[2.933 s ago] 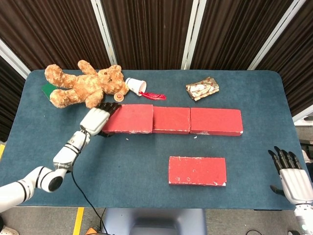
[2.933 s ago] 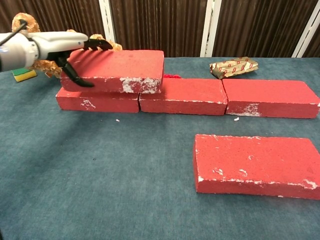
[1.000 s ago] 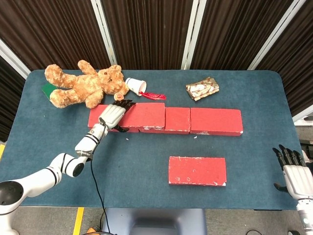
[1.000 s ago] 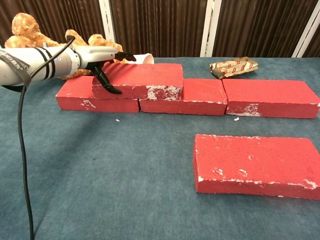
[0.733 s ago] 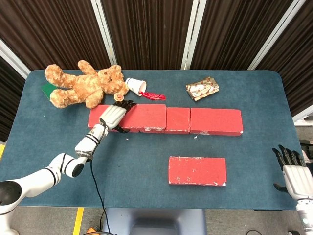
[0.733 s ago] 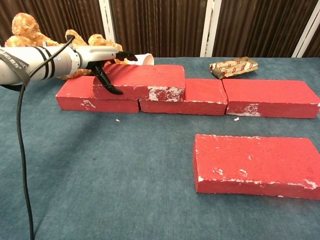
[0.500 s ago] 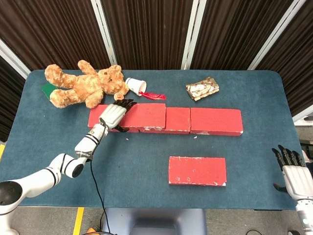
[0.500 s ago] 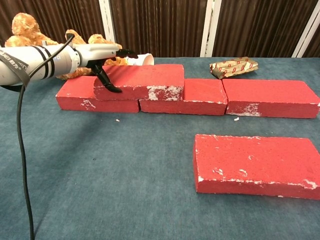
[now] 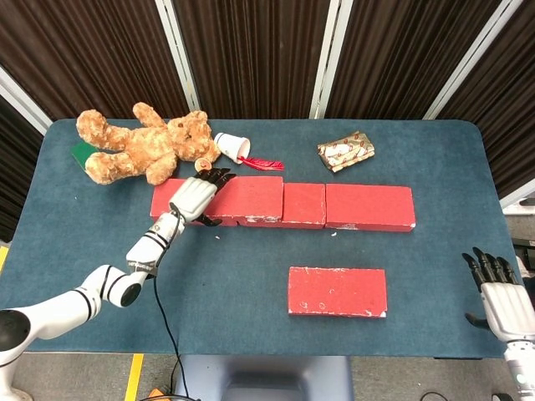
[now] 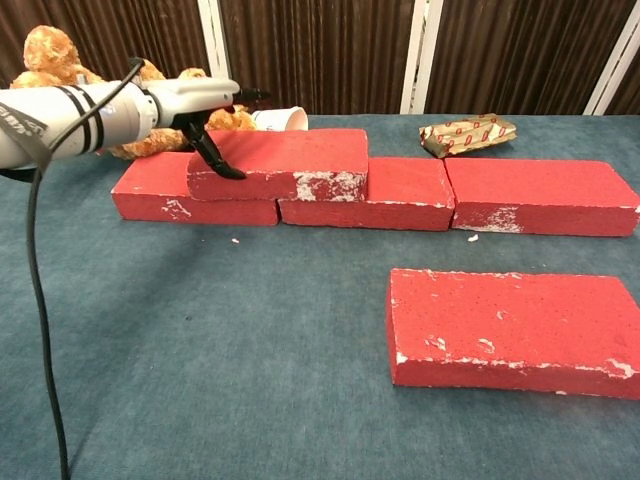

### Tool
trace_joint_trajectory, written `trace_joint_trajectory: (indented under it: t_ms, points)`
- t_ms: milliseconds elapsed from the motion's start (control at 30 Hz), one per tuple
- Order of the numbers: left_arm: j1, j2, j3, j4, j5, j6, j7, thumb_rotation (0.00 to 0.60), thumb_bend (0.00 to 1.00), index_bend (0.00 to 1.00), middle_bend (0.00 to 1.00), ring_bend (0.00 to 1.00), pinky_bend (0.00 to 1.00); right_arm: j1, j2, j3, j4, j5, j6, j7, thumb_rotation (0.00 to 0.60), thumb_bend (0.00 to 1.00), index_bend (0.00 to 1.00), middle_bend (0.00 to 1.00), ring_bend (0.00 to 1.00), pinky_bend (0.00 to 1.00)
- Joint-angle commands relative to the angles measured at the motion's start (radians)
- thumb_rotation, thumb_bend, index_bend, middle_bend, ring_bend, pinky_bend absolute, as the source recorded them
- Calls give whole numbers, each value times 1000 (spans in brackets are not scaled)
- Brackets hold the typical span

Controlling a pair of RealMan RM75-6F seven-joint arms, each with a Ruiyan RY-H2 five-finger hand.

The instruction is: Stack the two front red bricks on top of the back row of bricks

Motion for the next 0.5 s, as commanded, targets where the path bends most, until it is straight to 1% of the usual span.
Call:
trace_joint_trajectory:
  t_ms: [33,100,167,233,333,433,500]
  points:
    - [78,113,51,-176,74,126,70,600,202,0,0,0,128,17,-3,-22,5,-59,-16,43,600,141,0,0,0,0]
    - [135,169,89,-267,88,189,127,600,212,0,0,0,138,28,-3,-30,-3,-84,-28,49,600,141,0,0,0,0]
    - [222,229,139,-366,99,282,175,600,221,0,0,0,139,36,-17,-25,-29,-95,-23,-1,600,138,0,0,0,0]
    - [321,273,194,-435,119,394,204,600,228,0,0,0,132,59,-22,-39,-71,-129,-55,-17,600,128,0,0,0,0]
    - [453,294,262,-464,161,552,221,600,230,0,0,0,119,104,-23,-61,-132,-185,-117,-16,600,93,0,0,0,0]
    - [560,287,310,-445,193,670,223,600,228,0,0,0,109,123,-65,-68,-174,-221,-133,-44,600,57,0,0,0,0]
    - [618,275,331,-417,207,728,223,600,228,0,0,0,104,133,-98,-71,-193,-230,-149,-69,600,46,0,0,0,0]
